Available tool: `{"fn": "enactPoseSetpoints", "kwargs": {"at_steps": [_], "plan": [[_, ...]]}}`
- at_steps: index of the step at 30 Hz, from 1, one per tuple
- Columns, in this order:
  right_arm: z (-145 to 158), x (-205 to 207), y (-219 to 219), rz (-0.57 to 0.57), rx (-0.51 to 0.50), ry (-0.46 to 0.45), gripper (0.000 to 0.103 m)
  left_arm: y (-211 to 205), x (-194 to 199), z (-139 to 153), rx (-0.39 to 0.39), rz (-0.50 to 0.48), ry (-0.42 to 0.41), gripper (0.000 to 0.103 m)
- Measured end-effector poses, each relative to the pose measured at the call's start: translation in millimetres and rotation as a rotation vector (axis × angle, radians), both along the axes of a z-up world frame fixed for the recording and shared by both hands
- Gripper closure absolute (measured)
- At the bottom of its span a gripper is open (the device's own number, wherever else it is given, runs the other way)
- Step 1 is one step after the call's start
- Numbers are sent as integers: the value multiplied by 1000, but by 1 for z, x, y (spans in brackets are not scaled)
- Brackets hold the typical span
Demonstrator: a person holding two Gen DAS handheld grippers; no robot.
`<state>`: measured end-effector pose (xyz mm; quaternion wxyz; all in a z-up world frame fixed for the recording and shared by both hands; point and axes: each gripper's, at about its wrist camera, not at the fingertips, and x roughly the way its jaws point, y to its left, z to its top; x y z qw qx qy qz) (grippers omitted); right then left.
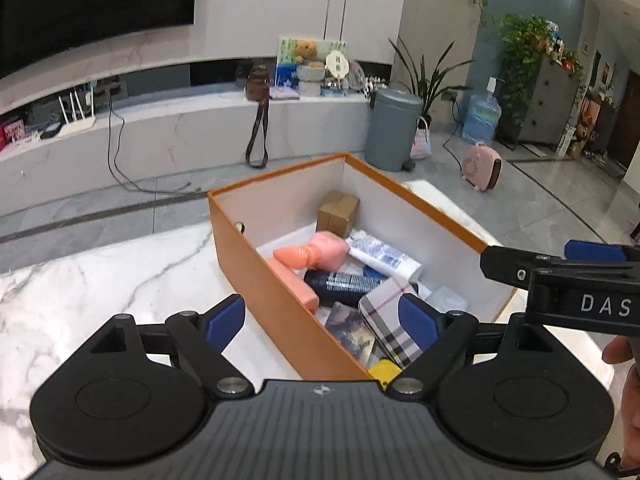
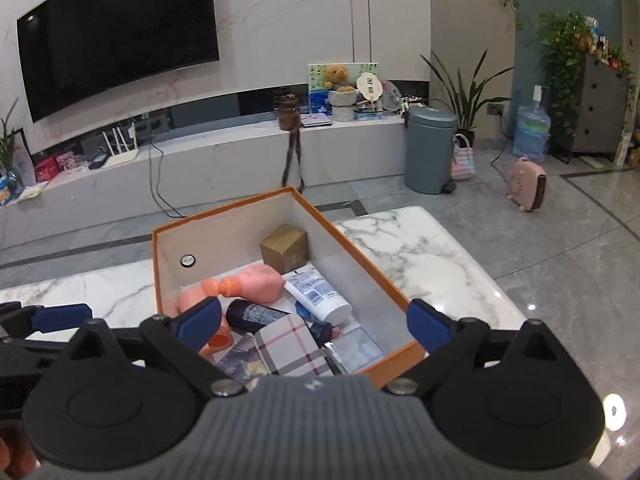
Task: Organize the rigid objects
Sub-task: 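Withdraw both open tools up from the orange box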
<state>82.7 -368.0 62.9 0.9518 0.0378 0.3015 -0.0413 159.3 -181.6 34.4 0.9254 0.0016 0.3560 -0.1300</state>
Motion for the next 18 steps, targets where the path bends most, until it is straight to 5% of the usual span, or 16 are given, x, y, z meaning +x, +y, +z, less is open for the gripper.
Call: {"fn": "enactPoseSetpoints", "kwargs": {"at_steps": [9,18], "plan": [[-1,-10,13,-73,-68,16,1,15,-2,4,54,88,-7,2],[-10,-13,21,-74,-91,63,2,6,-11,4,131,67,-34,3]]}}
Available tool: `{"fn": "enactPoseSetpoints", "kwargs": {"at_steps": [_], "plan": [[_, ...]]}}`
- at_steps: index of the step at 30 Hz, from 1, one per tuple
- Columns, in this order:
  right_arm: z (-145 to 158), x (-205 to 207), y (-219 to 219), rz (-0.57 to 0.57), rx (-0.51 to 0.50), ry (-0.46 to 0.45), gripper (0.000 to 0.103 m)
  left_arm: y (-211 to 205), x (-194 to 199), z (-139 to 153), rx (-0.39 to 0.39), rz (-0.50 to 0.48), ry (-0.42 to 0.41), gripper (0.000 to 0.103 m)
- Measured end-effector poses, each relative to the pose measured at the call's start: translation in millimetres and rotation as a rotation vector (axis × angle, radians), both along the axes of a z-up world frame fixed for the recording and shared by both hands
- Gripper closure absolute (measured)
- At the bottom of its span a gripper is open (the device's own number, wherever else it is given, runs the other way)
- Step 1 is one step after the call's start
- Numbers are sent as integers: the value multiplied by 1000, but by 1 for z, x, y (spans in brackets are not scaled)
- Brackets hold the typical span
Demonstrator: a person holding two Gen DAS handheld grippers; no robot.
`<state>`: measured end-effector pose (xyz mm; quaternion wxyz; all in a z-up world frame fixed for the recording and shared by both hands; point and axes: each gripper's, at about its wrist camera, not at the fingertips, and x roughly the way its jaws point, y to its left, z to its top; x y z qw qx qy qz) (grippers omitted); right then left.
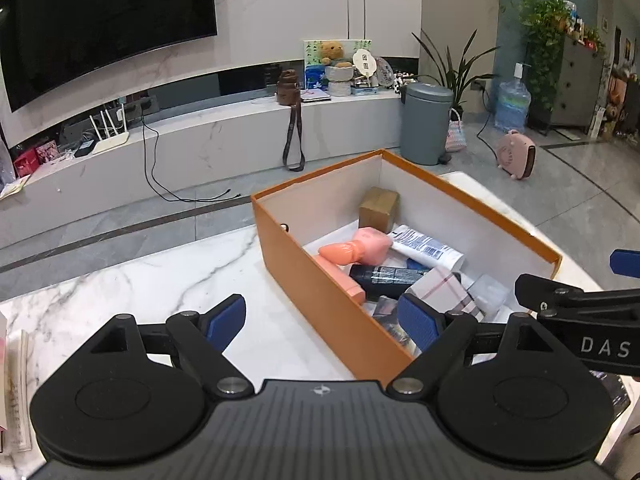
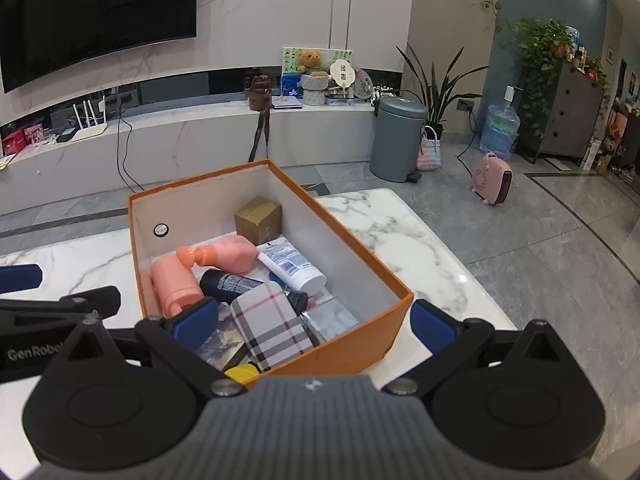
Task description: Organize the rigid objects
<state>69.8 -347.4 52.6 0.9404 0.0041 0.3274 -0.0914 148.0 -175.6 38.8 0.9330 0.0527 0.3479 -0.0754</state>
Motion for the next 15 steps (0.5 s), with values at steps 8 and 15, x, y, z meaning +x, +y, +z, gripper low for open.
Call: {"fn": "enactPoseSetpoints", "kwargs": {"at_steps": [8,15], "plan": [[-7,5,1,4,13,26,2,-3,6,-6,15,2,18,3],[-9,7,-3,-1,15,35,2,-6,6,-8,14,-3,23,3]]}}
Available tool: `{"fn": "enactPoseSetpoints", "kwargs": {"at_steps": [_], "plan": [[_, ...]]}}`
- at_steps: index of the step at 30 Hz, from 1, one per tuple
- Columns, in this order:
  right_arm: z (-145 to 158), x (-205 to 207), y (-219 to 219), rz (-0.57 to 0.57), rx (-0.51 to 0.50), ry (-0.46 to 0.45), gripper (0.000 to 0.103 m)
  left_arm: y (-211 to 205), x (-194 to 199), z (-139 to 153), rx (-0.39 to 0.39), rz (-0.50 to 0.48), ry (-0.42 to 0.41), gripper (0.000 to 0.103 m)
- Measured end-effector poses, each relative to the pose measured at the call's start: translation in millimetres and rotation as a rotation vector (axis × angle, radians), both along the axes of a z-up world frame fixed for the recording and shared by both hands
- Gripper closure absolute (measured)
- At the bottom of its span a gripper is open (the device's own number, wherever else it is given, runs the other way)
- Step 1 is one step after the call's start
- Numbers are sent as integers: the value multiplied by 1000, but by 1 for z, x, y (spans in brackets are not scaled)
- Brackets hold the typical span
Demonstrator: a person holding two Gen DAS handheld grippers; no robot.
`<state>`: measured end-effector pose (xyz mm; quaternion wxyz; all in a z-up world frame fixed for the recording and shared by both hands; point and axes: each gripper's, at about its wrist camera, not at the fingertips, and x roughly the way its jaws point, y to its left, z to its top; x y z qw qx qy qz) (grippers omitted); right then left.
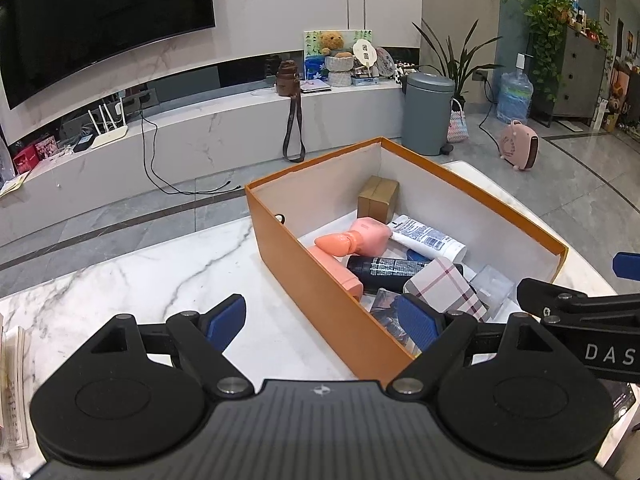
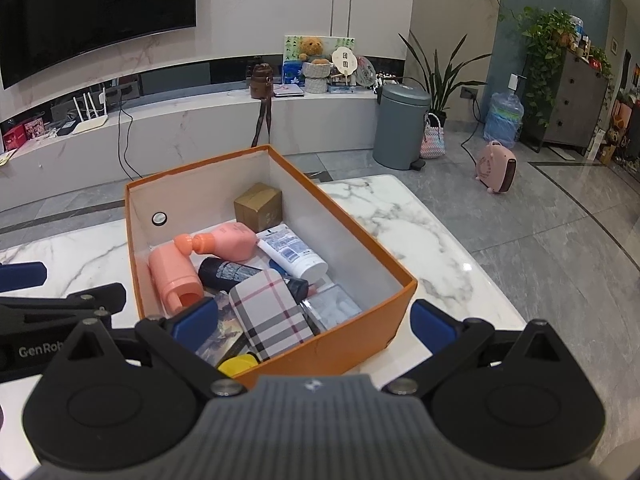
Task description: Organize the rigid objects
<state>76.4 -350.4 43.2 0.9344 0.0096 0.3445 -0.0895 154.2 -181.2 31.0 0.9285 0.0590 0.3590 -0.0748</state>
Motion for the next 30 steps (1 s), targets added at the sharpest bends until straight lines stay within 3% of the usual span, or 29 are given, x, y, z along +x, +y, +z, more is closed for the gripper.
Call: {"fn": "enactPoseSetpoints", "kwargs": {"at_steps": [30], "plan": [[-2,3,6,11,-20,2,2,3,0,2,-9,8,-3,6]]}}
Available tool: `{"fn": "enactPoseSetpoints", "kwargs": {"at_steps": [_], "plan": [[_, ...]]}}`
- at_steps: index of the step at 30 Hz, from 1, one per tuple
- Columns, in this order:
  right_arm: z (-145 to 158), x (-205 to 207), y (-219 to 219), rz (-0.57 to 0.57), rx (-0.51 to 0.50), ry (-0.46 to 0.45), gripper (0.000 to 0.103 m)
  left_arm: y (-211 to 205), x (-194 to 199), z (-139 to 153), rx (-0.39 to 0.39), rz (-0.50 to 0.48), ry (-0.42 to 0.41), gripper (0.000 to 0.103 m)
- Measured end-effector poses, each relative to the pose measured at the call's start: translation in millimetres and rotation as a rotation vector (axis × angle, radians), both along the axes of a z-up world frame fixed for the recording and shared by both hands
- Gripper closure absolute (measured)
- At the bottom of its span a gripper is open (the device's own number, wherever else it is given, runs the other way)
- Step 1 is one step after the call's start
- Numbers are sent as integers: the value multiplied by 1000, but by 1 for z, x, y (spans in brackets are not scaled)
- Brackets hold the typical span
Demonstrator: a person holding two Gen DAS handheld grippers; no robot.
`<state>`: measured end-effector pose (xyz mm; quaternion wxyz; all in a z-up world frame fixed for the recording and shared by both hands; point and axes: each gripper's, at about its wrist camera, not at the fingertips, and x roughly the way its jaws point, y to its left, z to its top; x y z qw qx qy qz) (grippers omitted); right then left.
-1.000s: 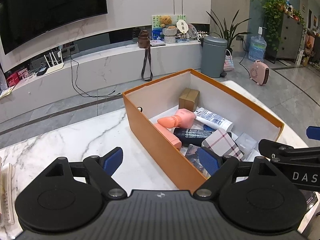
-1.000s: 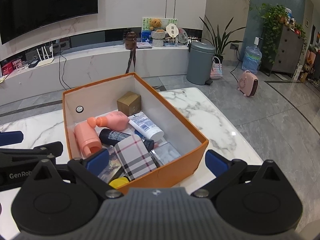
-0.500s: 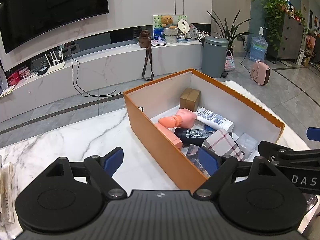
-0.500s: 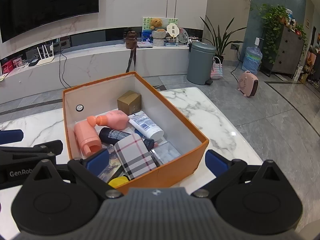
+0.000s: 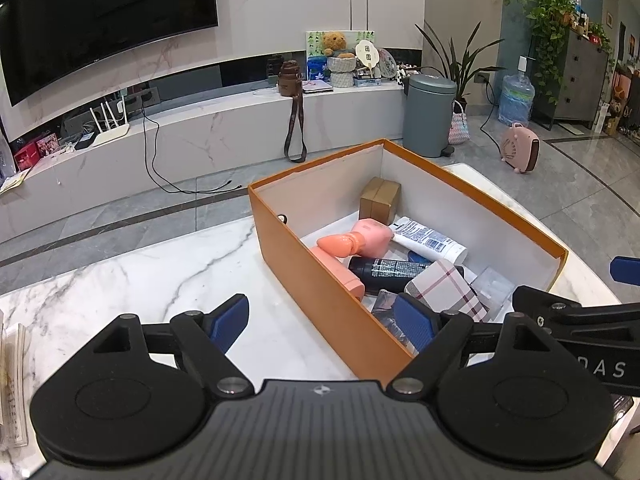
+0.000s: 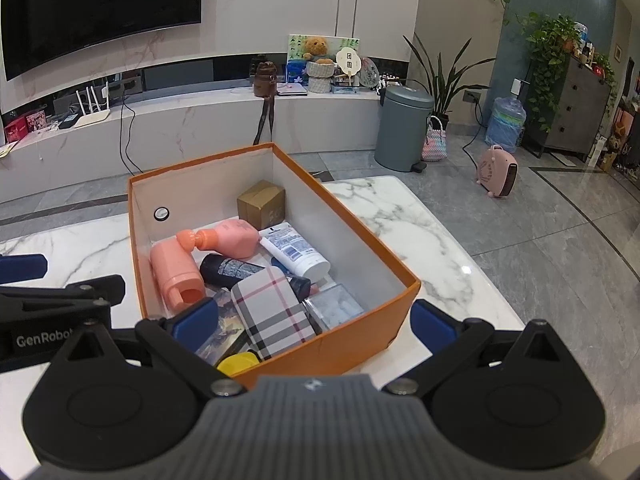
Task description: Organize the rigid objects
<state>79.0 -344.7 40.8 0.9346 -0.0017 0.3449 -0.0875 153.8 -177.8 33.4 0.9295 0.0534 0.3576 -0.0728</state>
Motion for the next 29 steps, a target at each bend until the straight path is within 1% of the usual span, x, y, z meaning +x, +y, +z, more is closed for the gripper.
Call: {"fn": "enactPoseSetpoints", "kwargs": {"at_steps": [19,29], "plan": [[-1,0,-1,0,-6,4,2,-2,0,-2,0,-1,2,6],[0,-1,0,2,-7,3,2,-3,-2,-4,1,-4,-16,6]]}}
